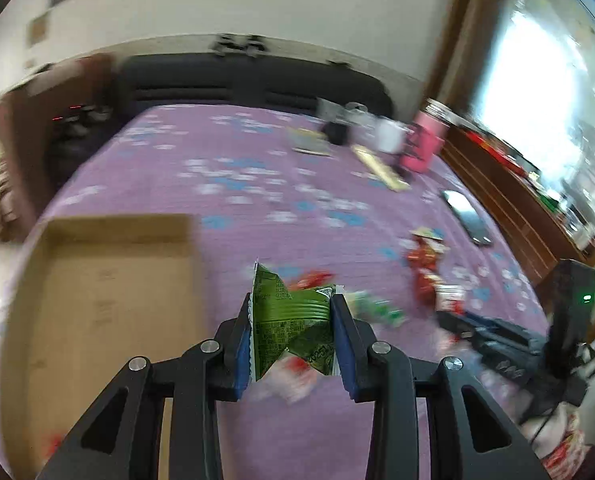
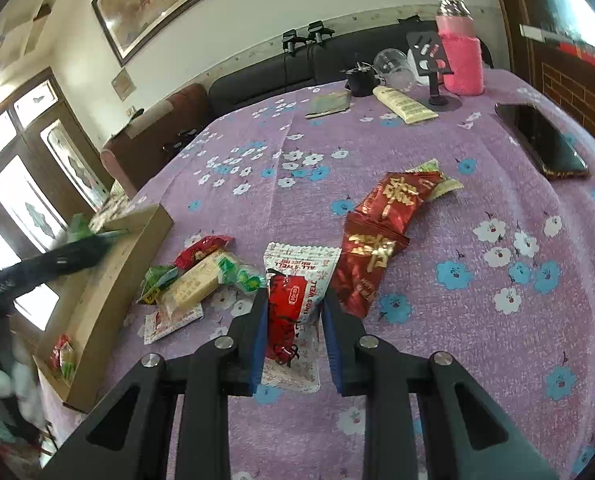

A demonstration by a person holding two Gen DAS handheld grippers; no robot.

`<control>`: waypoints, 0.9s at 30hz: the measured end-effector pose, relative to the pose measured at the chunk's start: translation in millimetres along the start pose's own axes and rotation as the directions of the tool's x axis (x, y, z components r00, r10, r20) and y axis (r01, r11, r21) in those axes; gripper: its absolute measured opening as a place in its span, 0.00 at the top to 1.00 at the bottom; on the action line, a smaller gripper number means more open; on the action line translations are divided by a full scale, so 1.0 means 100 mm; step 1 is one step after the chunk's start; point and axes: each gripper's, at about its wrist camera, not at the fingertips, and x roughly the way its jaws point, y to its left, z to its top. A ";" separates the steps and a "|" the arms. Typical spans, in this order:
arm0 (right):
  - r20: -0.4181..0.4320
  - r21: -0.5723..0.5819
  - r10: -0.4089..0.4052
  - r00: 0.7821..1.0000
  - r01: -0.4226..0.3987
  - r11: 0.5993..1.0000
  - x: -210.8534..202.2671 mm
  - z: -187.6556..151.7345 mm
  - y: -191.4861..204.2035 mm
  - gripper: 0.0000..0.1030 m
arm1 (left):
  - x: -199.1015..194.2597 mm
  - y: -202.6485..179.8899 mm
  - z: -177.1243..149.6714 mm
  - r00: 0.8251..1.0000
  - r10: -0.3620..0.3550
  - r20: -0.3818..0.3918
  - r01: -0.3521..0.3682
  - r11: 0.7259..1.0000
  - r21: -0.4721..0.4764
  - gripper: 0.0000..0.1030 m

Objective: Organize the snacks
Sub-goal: 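Move both packets over the cardboard box and release them from both grippers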

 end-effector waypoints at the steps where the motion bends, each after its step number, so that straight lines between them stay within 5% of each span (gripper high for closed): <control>1: -0.009 -0.011 0.016 1.000 -0.016 1.000 -0.01 -0.01 0.08 0.76 | -0.09 0.17 -0.03 1.000 0.029 0.008 -0.029 0.999 -0.023 0.64; 9: -0.135 -0.185 0.184 0.974 -0.207 0.961 0.12 -0.03 1.34 0.76 | -0.35 1.23 -0.32 0.984 0.177 -0.011 -0.176 0.961 -0.215 0.64; 16: -0.273 -0.289 0.208 0.939 -0.286 0.914 0.58 -0.24 2.25 0.76 | -0.27 1.66 -0.56 0.982 0.180 -0.063 -0.190 0.934 -0.301 0.64; 27: -0.343 -0.297 0.150 0.927 -0.258 0.919 1.05 -0.38 2.61 0.73 | -0.30 1.89 -0.64 0.984 0.162 -0.075 -0.178 0.917 -0.356 0.60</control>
